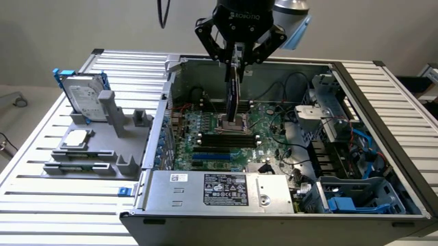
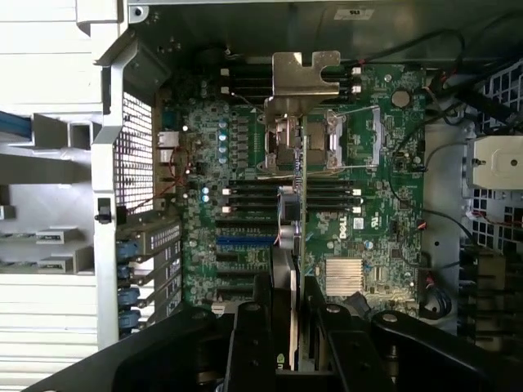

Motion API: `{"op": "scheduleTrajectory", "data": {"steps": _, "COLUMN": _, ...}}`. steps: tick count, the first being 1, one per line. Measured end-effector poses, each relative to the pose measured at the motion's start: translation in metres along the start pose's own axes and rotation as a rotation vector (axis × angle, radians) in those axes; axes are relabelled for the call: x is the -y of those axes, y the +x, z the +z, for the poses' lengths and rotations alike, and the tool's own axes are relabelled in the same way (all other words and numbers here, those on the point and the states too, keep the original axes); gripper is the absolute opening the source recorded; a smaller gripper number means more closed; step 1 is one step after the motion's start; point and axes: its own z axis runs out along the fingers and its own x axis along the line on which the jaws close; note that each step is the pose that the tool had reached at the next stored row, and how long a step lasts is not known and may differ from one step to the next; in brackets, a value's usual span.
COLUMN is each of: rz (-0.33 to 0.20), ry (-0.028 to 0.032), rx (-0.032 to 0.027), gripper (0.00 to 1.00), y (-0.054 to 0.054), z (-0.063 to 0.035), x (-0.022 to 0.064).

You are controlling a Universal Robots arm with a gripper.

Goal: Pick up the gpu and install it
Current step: 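Pick up the gpu and move the gpu toward the slot, then insert the gpu into the slot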

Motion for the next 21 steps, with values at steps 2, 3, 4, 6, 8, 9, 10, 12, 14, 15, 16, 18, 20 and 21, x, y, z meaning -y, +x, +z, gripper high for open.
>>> {"op": "scheduleTrajectory", "data": {"steps": 2, "rz": 0.0, "ry": -0.0001, "rx": 0.0, "gripper": 0.26, "y": 0.0, "z": 0.0, "x": 0.0}}
{"op": "scheduleTrajectory", "data": {"steps": 3, "rz": 0.0, "ry": -0.0001, "rx": 0.0, "gripper": 0.26, "y": 0.0, "z": 0.0, "x": 0.0}}
{"op": "scheduleTrajectory", "data": {"steps": 4, "rz": 0.0, "ry": 0.0, "rx": 0.0, "gripper": 0.26, "y": 0.0, "z": 0.0, "x": 0.0}}
{"op": "scheduleTrajectory", "data": {"steps": 6, "rz": 0.0, "ry": 0.0, "rx": 0.0, "gripper": 0.26, "y": 0.0, "z": 0.0, "x": 0.0}}
{"op": "scheduleTrajectory", "data": {"steps": 8, "rz": 0.0, "ry": -0.0001, "rx": 0.0, "gripper": 0.26, "y": 0.0, "z": 0.0, "x": 0.0}}
{"op": "scheduleTrajectory", "data": {"steps": 9, "rz": 0.0, "ry": 0.0, "rx": 0.0, "gripper": 0.26, "y": 0.0, "z": 0.0, "x": 0.0}}
{"op": "scheduleTrajectory", "data": {"steps": 10, "rz": 0.0, "ry": 0.0, "rx": 0.0, "gripper": 0.26, "y": 0.0, "z": 0.0, "x": 0.0}}
{"op": "scheduleTrajectory", "data": {"steps": 12, "rz": 0.0, "ry": 0.0, "rx": 0.0, "gripper": 0.26, "y": 0.0, "z": 0.0, "x": 0.0}}
{"op": "scheduleTrajectory", "data": {"steps": 14, "rz": -0.001, "ry": -0.0002, "rx": -0.0001, "gripper": 0.26, "y": -0.0003, "z": 0.0002, "x": 0.0}}
{"op": "scheduleTrajectory", "data": {"steps": 15, "rz": -0.002, "ry": -0.0019, "rx": -0.0003, "gripper": 0.26, "y": -0.0022, "z": 0.0001, "x": 0.0001}}
{"op": "scheduleTrajectory", "data": {"steps": 16, "rz": -0.003, "ry": -0.0034, "rx": -0.0001, "gripper": 0.26, "y": -0.0047, "z": 0.0003, "x": 0.0001}}
{"op": "scheduleTrajectory", "data": {"steps": 18, "rz": -0.006, "ry": -0.0035, "rx": 0.0001, "gripper": 0.26, "y": -0.0083, "z": 0.0009, "x": 0.0001}}
{"op": "scheduleTrajectory", "data": {"steps": 20, "rz": -0.023, "ry": -0.0029, "rx": 0.0021, "gripper": 0.26, "y": -0.0086, "z": 0.0019, "x": 0.0001}}
{"op": "scheduleTrajectory", "data": {"steps": 21, "rz": -0.039, "ry": -0.0023, "rx": 0.0028, "gripper": 0.26, "y": -0.0086, "z": 0.0027, "x": 0.0002}}
